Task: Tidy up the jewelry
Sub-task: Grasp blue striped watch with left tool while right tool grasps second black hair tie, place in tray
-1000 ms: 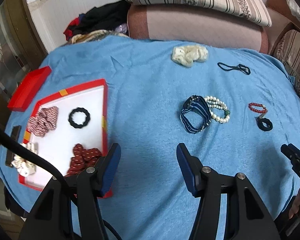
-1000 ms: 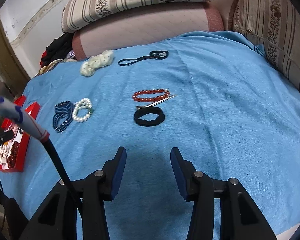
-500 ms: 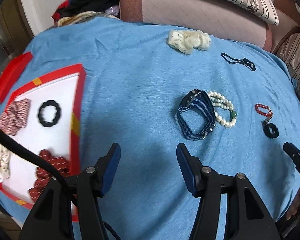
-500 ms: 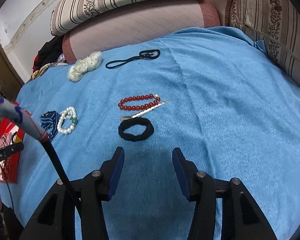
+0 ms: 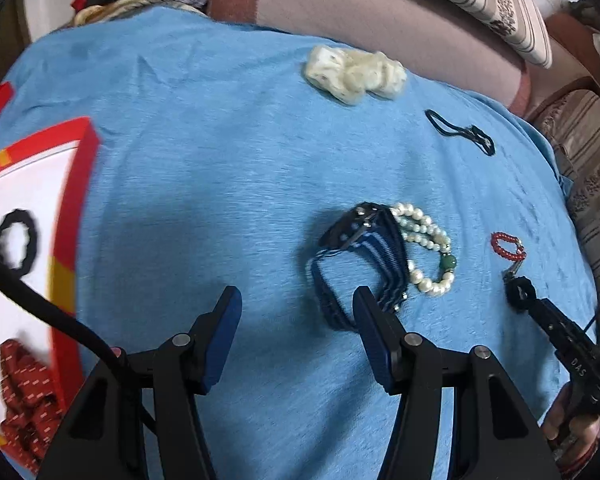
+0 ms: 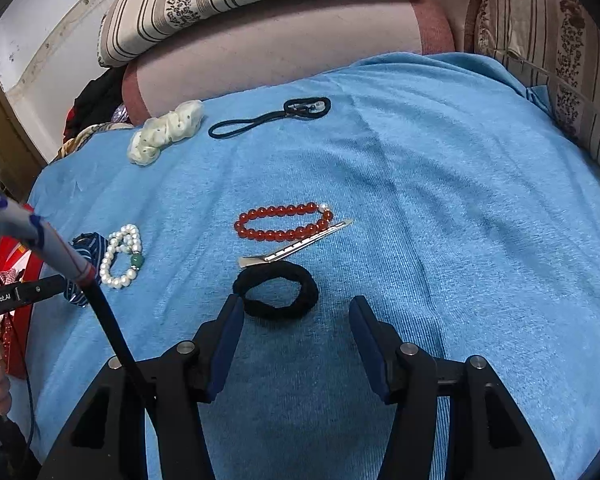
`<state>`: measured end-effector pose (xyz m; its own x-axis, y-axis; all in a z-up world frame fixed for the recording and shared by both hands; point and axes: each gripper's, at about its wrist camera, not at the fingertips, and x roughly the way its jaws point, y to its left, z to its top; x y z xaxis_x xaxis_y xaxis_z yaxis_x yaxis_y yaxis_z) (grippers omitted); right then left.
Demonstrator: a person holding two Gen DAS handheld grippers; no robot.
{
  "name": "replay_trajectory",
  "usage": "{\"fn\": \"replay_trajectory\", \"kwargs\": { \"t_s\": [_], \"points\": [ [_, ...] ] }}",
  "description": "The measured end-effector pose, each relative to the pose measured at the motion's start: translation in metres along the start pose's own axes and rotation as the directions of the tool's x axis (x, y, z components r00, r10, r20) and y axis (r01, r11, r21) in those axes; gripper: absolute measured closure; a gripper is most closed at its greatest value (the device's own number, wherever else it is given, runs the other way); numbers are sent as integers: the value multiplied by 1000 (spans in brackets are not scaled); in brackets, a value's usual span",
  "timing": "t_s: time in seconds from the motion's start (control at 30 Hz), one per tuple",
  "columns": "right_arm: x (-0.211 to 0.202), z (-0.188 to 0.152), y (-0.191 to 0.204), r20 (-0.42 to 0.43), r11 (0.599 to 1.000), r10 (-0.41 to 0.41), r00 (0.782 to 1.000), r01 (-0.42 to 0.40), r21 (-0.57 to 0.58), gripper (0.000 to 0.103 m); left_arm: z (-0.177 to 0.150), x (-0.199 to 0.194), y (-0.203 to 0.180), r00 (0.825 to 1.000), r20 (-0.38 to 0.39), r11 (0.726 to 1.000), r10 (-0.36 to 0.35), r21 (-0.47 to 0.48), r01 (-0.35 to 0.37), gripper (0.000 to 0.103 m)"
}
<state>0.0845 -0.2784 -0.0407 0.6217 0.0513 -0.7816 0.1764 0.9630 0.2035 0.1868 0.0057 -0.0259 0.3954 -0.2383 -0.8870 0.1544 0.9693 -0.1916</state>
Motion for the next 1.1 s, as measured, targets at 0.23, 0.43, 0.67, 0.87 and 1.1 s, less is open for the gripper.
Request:
{"fn": "replay_trajectory", "kwargs": {
  "t_s": [0.23,0.43,0.67,0.87,1.1],
  "points": [
    [11,2,-3,6,1000,-5,1000,4,6,46,1,18,-22,1000,-22,998,-14,56,15,85],
    [22,9,5,-5,999,-11,1000,10,-36,90,-2,9,-27,1000,-19,999,-4,48,5,101],
    [-16,-4,22,12,996,42,999,-41,-75,97,-16,-52,-19,998,60,998,-6,61,2,101],
    [-55,-7,56,48,987,98,994,-91,-132,97,-33,-110,5,991,136,999,-6,38,1,101],
    [-73,-2,126,36,950,224,974,-210,-233,97,-49,-166,58,976,208,997,66,-43,-58,101]
  ]
}}
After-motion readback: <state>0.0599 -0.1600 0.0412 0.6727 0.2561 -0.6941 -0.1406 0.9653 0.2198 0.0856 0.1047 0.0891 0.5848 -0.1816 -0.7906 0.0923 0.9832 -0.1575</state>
